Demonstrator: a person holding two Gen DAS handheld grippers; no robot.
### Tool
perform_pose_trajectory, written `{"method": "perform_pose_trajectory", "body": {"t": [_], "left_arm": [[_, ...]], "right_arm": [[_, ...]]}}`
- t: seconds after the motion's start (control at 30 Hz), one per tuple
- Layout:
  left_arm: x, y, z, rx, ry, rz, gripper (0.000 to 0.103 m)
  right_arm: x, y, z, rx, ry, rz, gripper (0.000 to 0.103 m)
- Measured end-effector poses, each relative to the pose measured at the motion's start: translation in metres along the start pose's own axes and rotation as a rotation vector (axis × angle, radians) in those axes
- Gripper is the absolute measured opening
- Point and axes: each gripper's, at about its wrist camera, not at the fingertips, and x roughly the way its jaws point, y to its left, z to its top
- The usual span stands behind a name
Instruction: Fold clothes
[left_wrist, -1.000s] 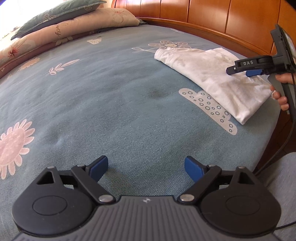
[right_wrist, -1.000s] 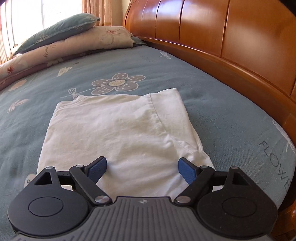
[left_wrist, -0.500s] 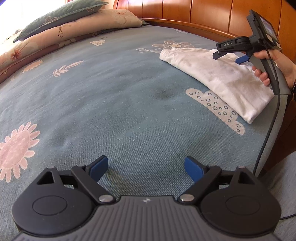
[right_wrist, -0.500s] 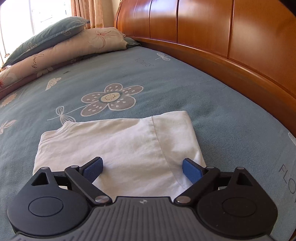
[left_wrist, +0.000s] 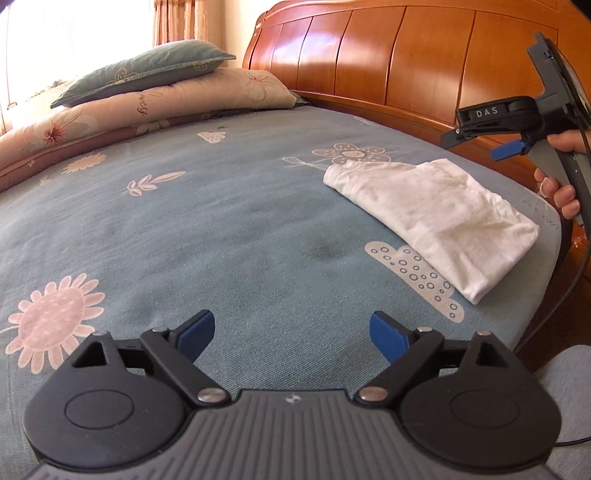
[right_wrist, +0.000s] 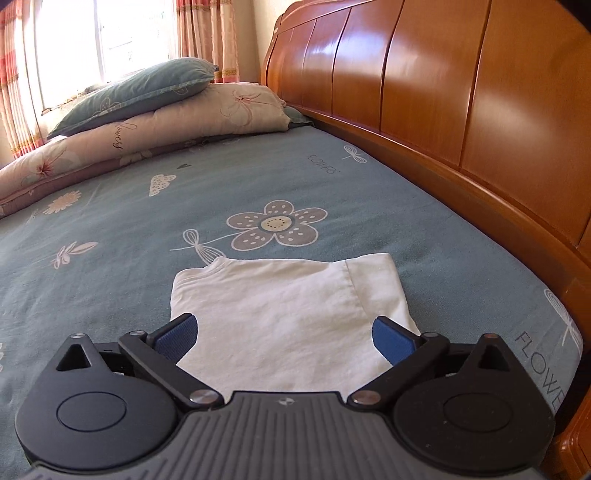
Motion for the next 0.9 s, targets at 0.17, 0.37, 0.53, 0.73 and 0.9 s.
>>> {"method": "perform_pose_trajectory", "body": {"t": [0.17, 0.37, 0.53, 0.73, 0.9], "left_arm": [[-0.038, -0.008, 0.021, 0.043, -0.149, 0.028, 0.098], [-0.074, -0.02, 0.052, 0.08, -0.263, 0.034, 0.102], [-0.084, -0.029, 0.063, 0.06, -0.267, 0.028, 0.102], [-0.079, -0.044, 0.064, 0.037, -0.202, -0.034, 0.102], [-0.07, -0.056, 0.049, 0.012, -0.102, -0.092, 0.102]], "right_arm": [[-0.054, 0.008, 0.003, 0.001, -0.059, -0.012, 0.103], [-0.119, 0.025, 0.002, -0.046, -0.147, -0.092, 0.103], [-0.153, 0.029, -0.041, -0.016, -0.14, -0.162, 0.103], [-0.17, 0.035, -0.107, 0.069, -0.112, -0.152, 0.103], [-0.173, 0.05, -0.137, 0.05, -0.063, -0.133, 0.103]]}}
